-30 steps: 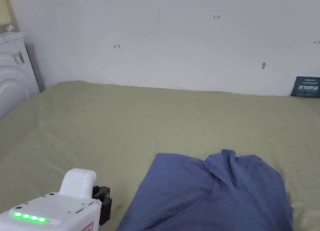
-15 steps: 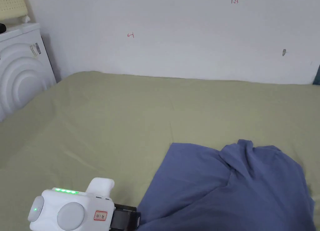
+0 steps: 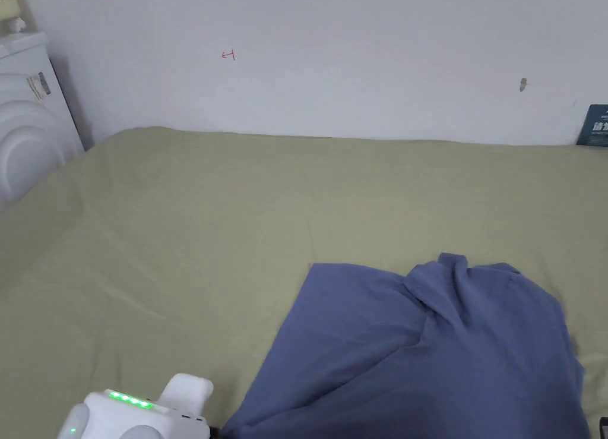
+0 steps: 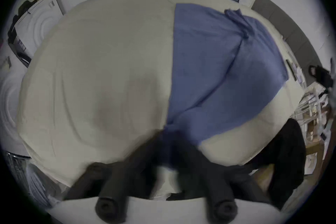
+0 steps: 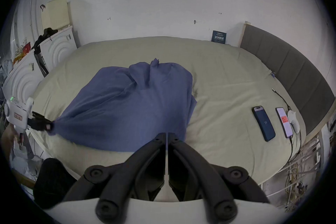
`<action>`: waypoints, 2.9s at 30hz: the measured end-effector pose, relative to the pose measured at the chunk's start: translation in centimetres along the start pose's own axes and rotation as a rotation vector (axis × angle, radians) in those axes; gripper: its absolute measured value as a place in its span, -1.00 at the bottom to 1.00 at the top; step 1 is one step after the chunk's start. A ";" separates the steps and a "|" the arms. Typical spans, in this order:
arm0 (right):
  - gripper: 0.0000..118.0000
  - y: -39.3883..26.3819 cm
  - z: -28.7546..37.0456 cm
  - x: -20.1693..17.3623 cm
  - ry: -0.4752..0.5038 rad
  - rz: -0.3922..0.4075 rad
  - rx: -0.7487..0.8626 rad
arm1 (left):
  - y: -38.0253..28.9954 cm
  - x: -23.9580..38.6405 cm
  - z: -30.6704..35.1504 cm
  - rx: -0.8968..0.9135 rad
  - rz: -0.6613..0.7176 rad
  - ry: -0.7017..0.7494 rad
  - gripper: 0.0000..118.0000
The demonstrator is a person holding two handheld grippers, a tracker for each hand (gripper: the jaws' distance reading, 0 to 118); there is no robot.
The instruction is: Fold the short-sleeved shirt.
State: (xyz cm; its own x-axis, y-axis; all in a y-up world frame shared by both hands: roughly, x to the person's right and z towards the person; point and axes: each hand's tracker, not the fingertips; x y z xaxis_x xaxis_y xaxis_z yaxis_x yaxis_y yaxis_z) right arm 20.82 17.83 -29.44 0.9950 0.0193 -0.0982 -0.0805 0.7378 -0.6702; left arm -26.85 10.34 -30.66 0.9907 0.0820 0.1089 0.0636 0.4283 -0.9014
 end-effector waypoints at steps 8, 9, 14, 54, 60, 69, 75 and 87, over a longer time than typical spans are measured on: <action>-0.95 2.7 -3.3 0.3 0.044 0.033 -0.032 | 0.3 1.7 2.0 0.032 -0.054 0.000 -0.96; -0.95 3.5 -3.9 0.5 0.057 0.038 -0.033 | 0.3 1.7 1.9 0.030 -0.056 0.001 -0.96; -0.95 11.4 -9.0 2.5 0.119 0.018 -0.045 | 0.7 1.0 2.5 0.036 -0.014 -0.025 -0.96; -0.97 26.1 -17.5 3.2 0.228 0.452 -0.204 | 2.4 -0.9 5.2 0.092 0.185 -0.124 -0.96; -0.97 28.3 -13.7 4.8 0.199 0.334 -0.090 | 6.4 -1.8 10.3 0.308 0.168 -0.098 -0.96; -0.97 33.6 -9.9 6.0 0.156 0.216 0.057 | 18.9 -2.9 18.2 0.551 0.100 0.001 -0.96; -0.97 37.3 -8.4 5.8 0.136 0.184 0.161 | 26.4 -3.2 21.5 0.632 0.074 0.028 -0.96; -0.97 40.9 -9.1 4.9 0.114 0.096 0.226 | 31.6 -4.1 21.5 0.686 0.115 0.011 -0.96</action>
State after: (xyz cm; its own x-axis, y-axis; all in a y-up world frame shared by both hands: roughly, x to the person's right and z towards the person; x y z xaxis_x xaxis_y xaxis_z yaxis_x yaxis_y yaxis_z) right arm 21.92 41.93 -64.01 0.9692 0.0299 -0.2443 -0.1463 0.8683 -0.4740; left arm -31.49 42.90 -50.54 0.9879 0.1534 0.0208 -0.1290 0.8898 -0.4378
